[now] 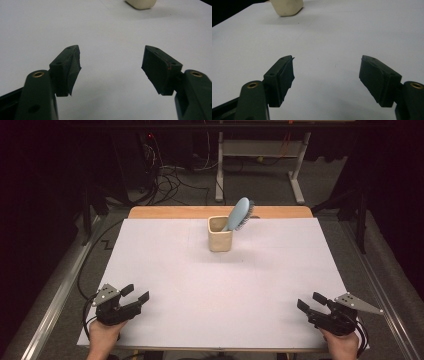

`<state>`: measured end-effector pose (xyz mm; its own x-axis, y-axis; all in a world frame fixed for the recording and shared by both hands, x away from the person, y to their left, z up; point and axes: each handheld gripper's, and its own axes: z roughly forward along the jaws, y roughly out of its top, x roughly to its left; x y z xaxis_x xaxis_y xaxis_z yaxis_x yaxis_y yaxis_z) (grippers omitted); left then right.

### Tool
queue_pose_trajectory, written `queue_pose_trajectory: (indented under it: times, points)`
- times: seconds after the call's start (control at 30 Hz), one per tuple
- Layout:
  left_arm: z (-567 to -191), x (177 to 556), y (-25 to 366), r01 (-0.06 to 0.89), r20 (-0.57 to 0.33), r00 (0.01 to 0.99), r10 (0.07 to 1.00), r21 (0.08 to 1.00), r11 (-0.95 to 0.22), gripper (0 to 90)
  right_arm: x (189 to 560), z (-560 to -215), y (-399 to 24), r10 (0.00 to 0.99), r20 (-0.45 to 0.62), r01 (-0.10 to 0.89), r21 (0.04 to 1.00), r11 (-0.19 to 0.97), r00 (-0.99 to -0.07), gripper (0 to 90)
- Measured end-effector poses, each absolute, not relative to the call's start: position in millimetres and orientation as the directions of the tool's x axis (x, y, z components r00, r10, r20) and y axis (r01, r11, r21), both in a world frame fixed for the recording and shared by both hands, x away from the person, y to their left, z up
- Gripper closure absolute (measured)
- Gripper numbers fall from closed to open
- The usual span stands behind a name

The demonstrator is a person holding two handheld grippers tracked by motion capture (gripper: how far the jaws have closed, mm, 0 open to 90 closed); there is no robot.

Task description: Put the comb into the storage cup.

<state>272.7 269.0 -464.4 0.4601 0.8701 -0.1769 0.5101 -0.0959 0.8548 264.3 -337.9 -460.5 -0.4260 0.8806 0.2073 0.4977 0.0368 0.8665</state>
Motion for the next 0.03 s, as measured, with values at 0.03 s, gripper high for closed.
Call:
queue_pose_trajectory:
  times: [0.03]
  points:
    - [-464.6, 272.7, 269.3, 0.512, -0.179, 0.457, 0.871, 0.854, -0.093, 31.5, 264.4, -460.6, -338.0, 0.880, 0.211, 0.499, 0.866, 0.034, -0.426, 28.6]
